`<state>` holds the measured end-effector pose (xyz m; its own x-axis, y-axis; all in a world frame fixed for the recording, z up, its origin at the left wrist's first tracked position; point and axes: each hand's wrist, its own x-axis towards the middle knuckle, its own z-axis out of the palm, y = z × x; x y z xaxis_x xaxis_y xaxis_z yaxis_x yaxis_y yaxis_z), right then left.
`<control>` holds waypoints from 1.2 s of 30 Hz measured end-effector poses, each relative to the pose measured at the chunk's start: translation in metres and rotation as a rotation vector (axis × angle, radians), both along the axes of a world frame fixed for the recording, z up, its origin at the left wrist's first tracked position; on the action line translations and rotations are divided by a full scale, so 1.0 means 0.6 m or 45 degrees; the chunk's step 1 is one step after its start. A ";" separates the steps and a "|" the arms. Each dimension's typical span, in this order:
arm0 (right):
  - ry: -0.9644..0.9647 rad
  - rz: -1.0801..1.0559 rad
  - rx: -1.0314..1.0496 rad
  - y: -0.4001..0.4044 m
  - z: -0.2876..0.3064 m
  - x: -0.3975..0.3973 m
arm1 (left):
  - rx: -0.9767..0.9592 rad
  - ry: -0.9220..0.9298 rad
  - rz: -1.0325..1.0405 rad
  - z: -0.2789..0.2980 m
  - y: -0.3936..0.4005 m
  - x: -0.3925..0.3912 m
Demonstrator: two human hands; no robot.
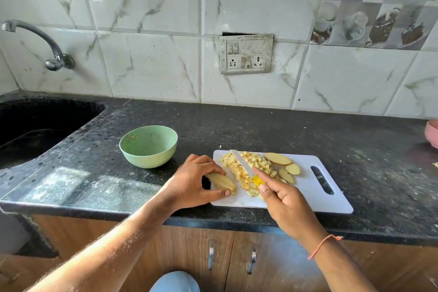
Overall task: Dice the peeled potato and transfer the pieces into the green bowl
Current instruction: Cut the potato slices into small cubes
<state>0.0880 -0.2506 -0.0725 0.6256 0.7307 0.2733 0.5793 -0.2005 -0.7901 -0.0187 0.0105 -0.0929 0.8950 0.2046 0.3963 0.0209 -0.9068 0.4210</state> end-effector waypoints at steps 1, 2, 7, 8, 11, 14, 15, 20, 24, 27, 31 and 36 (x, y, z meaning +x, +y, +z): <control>0.008 -0.003 -0.001 0.001 0.002 -0.002 | 0.012 -0.026 0.032 0.000 -0.002 -0.002; 0.006 -0.012 -0.007 0.001 0.001 -0.001 | 0.018 -0.041 0.065 0.000 -0.004 -0.005; 0.018 -0.041 -0.024 0.005 -0.002 -0.009 | -0.078 0.004 0.124 0.001 -0.005 -0.014; 0.021 -0.050 -0.049 0.005 -0.002 -0.011 | -0.101 0.012 0.115 0.000 -0.003 -0.015; -0.077 -0.065 -0.099 0.006 -0.002 -0.016 | -0.156 0.024 0.103 -0.001 0.002 -0.018; -0.302 -0.130 -0.273 0.005 0.005 -0.033 | -0.218 0.042 0.090 -0.004 0.008 -0.015; -0.380 -0.165 -0.347 0.004 0.009 -0.042 | -0.253 0.045 0.083 -0.004 0.010 -0.014; -0.554 -0.255 -0.623 -0.004 0.028 -0.082 | -0.604 0.050 0.019 0.007 0.013 -0.016; -0.641 -0.287 -0.755 0.005 0.037 -0.103 | -0.758 0.016 0.010 0.012 0.018 -0.020; -0.697 -0.308 -0.801 0.007 0.040 -0.120 | -0.673 0.025 0.017 0.008 0.016 -0.017; -0.718 -0.317 -0.800 0.015 0.034 -0.128 | -0.533 0.082 0.059 0.002 0.014 -0.017; -0.729 -0.323 -0.784 0.020 0.030 -0.129 | -0.470 0.092 0.058 0.006 0.009 -0.017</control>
<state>0.0104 -0.2383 -0.0546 0.6764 0.7094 0.1978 0.7339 -0.6717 -0.1010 -0.0292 0.0158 -0.0896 0.9048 0.3617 0.2247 0.0991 -0.6920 0.7150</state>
